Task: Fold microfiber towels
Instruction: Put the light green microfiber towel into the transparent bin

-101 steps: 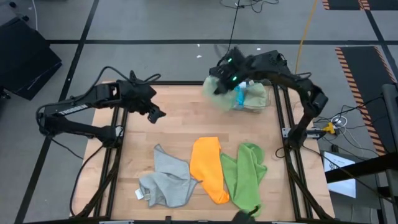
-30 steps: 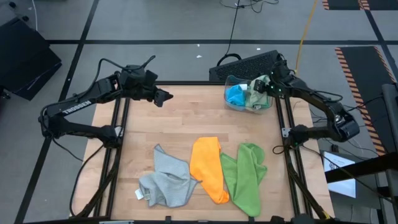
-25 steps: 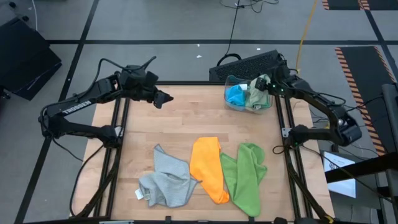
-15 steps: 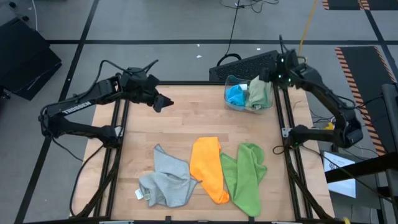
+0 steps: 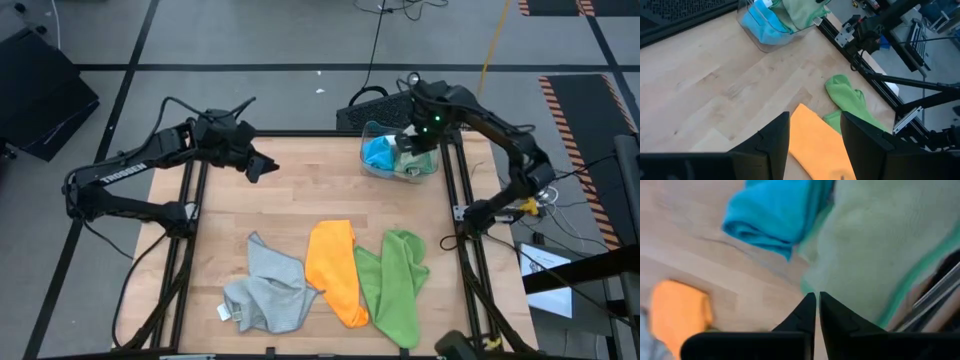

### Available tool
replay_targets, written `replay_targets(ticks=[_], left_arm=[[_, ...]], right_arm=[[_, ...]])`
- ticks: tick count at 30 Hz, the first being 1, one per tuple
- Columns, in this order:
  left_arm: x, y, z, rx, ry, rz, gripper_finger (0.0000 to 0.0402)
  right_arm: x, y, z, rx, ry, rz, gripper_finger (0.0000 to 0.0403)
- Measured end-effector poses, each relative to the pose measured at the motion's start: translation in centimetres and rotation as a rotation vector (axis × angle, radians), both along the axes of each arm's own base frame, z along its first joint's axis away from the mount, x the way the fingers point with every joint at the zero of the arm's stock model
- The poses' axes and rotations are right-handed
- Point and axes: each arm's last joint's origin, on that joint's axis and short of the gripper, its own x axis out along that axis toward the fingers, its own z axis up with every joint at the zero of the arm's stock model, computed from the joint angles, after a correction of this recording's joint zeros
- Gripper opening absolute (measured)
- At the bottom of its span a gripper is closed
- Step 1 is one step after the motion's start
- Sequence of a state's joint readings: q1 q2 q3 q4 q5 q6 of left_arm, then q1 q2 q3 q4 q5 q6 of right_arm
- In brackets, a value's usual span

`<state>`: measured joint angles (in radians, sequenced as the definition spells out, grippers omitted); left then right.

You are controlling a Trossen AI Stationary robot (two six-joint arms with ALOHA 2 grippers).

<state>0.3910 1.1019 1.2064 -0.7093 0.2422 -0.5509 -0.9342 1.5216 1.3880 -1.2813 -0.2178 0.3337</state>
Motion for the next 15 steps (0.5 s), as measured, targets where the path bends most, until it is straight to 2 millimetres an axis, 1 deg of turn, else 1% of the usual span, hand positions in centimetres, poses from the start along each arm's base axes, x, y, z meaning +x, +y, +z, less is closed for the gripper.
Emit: replay_targets(ticks=[3, 6, 9, 11, 15], left_arm=[[0.1, -0.3, 0.0, 0.003, 0.0, -0.008, 0.0175], [0.2, -0.4, 0.0, 0.005, 0.001, -0.009, 0.0175], [0.2, -0.4, 0.0, 0.02, 0.006, 0.009, 0.0175], [0.2, -0.4, 0.0, 0.029, 0.009, 0.019, 0.0175], [0.2, -0.3, 0.0, 0.038, 0.008, 0.031, 0.0175]], right_arm=[[0.0, -0.9, -0.8, 0.008, 0.013, -0.024, 0.0012], [-0.1, -1.3, -0.9, -0.003, 0.01, -0.047, 0.0004], [-0.4, -1.3, -1.3, -0.047, 0.09, -0.038, 0.0001], [-0.6, -1.3, -2.4, -0.032, 0.145, -0.046, 0.0001], [-1.0, -1.2, -5.4, -0.016, 0.166, -0.052, 0.0]])
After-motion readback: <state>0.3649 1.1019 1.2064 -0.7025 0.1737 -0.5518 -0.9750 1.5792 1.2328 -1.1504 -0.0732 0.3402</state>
